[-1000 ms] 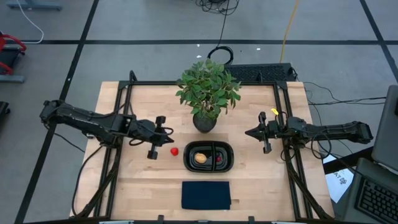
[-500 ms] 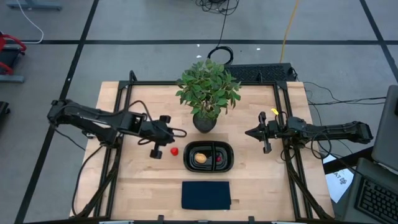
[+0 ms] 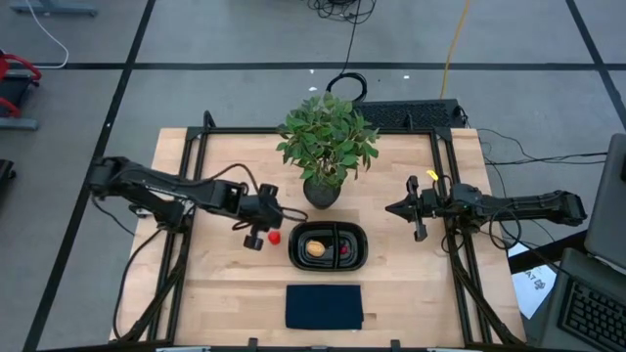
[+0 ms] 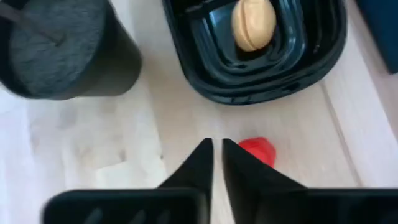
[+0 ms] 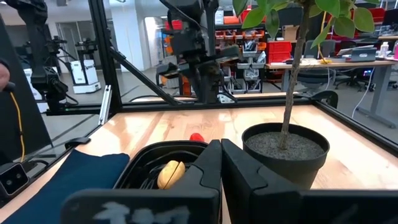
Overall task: Pick and placing Produce into tupperware
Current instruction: Put the red strawberry into the black container
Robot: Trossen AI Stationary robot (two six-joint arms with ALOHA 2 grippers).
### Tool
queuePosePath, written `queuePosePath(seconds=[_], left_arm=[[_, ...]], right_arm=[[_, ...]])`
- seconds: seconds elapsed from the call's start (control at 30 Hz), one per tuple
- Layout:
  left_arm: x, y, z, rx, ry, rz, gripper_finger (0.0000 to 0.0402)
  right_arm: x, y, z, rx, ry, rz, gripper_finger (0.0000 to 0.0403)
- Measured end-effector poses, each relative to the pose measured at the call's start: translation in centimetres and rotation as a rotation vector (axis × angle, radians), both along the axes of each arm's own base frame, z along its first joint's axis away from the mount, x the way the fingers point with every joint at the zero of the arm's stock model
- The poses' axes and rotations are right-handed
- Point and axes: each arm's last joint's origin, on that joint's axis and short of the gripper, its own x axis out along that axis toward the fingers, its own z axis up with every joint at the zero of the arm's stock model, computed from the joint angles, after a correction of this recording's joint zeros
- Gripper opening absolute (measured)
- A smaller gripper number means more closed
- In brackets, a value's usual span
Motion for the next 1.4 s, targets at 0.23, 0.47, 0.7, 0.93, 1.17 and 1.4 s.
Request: queuePosePath(seconds=[0.23, 0.47, 0.7, 0.93, 1.17, 1.4], left_arm=[[0.2, -0.2, -0.2, 0.016, 0.009, -0.106, 0.0146], [0.5, -1.1, -0.5, 0.048, -0.01, -0.153, 0.0265], [1.2, -2.2, -2.2, 0.036, 0.051, -0.1, 0.0336], [1.6, -2.7, -4.2, 0.025, 0.149, -0.062, 0.0349], [1.8, -2.8, -5.0, -0.003, 0.182, -0.005, 0.0349], [1.3, -2.6, -6.5, -0.013, 0.2, 0.015, 0.0349]], right_arm=[[0.0, 0.0, 0.0, 0.0, -0.001, 0.0, 0.0], [0.0, 0.0, 0.0, 0.0, 0.001, 0.0, 0.0], [0.0, 0.0, -0.1, 0.001, 0.013, 0.0, 0.0], [0.0, 0.0, -0.2, 0.001, 0.022, 0.001, 0.0], [0.0, 0.0, -0.2, 0.012, 0.025, 0.001, 0.0], [0.0, 0.0, -0.2, 0.018, 0.026, 0.002, 0.0]])
